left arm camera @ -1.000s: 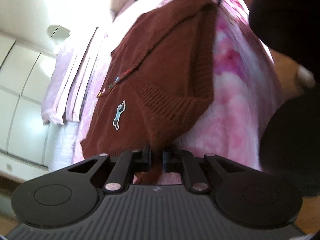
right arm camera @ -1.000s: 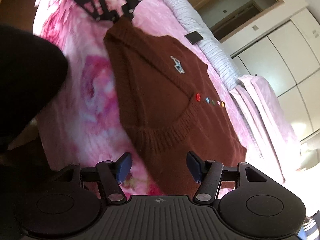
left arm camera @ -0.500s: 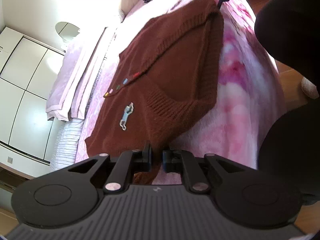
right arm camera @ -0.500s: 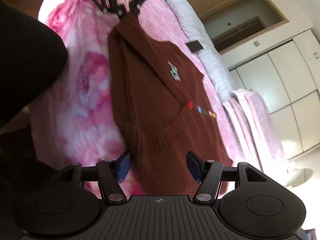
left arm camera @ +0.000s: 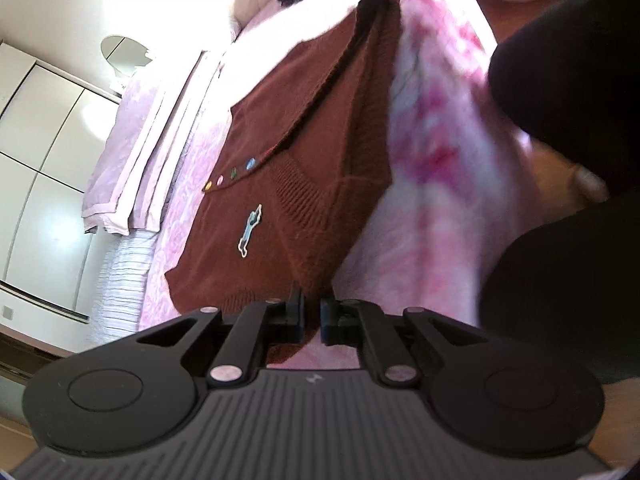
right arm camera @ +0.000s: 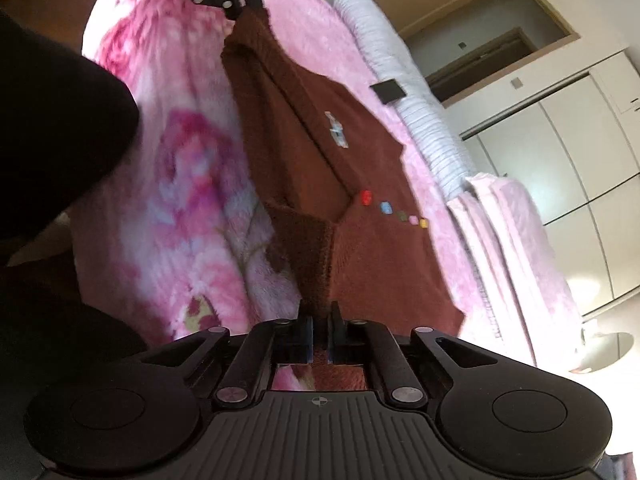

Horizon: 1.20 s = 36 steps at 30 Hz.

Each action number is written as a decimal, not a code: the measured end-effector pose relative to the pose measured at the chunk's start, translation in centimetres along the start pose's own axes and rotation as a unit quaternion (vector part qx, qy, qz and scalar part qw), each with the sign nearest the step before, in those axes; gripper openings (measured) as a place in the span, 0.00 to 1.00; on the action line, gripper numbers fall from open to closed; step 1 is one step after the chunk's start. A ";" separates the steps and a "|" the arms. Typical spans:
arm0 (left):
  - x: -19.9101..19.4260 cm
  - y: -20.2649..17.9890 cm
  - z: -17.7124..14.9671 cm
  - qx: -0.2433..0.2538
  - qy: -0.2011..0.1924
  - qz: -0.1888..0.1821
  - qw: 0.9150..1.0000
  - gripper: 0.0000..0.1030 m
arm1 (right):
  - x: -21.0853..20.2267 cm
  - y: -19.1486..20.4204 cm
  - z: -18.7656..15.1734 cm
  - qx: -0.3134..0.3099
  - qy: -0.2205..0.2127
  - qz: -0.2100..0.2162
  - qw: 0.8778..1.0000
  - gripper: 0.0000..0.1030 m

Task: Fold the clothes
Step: 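Grasp the cardigan hem with the right gripper while the left gripper grasps the hem, then lift the cardigan hem with both grippers and fold it over toward the collar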

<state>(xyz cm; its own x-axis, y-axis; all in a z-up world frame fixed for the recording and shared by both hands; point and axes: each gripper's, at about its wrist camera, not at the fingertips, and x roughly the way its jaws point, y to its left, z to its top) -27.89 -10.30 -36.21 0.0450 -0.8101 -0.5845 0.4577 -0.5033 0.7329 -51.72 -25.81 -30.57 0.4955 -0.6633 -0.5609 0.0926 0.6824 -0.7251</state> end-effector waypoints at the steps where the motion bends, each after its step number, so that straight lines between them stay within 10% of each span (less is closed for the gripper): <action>1: -1.2 -0.6 0.2 0.001 -0.006 -0.009 1.000 0.04 | -1.2 0.1 -0.1 0.000 -0.001 0.001 1.000 0.04; 36: -6.2 -7.0 2.4 -0.025 0.027 -0.013 0.999 0.04 | -9.1 4.9 -1.7 0.016 0.017 0.043 0.999 0.04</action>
<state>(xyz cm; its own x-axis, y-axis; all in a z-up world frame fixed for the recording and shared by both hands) -33.50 -2.45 -36.85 0.0806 -0.7786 -0.6223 0.5022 -0.5075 0.7001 -57.25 -16.96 -29.69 0.4724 -0.6124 -0.6339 0.0789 0.7457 -0.6616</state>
